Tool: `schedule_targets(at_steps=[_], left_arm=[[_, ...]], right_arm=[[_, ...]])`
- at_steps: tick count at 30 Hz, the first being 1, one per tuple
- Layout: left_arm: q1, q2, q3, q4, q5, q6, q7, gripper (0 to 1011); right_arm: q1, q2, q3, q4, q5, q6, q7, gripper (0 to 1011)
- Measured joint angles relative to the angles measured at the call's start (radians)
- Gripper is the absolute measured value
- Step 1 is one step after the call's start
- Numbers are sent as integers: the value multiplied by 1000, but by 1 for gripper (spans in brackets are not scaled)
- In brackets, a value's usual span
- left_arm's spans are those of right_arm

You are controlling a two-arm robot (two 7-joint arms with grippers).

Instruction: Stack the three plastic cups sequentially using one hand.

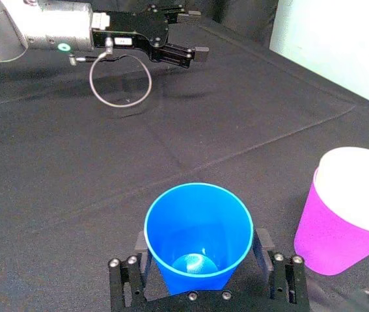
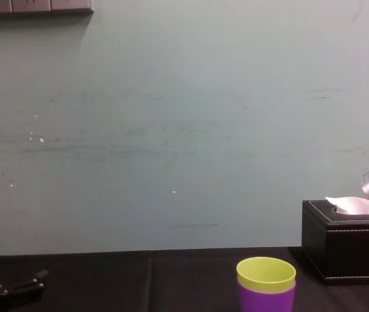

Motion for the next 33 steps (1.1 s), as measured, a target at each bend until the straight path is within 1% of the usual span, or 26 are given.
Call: schedule_targets(at_steps=[2, 3, 5, 6, 11, 17, 33], left_arm=[[0, 0, 0, 0, 0, 0, 0, 1011], [0, 0, 0, 0, 0, 0, 0, 1011], [0, 0, 0, 0, 0, 0, 0, 1011], [0, 0, 0, 0, 0, 0, 0, 1011], [0, 0, 0, 0, 0, 0, 0, 1011], [0, 0, 0, 0, 0, 0, 0, 1012], [0, 0, 0, 0, 0, 0, 0, 1011]], right_arm=[[0, 0, 0, -1, 0, 0, 0, 967], [-1, 0, 0, -1, 0, 0, 0, 929], [-1, 0, 0, -1, 0, 0, 0, 907], [-1, 1, 1, -1, 0, 0, 0, 854], [-1, 1, 1, -2, 0, 0, 0, 755], [-2, 1, 2, -2, 0, 0, 0, 723], [-2, 2, 2, -3, 0, 0, 0, 723]])
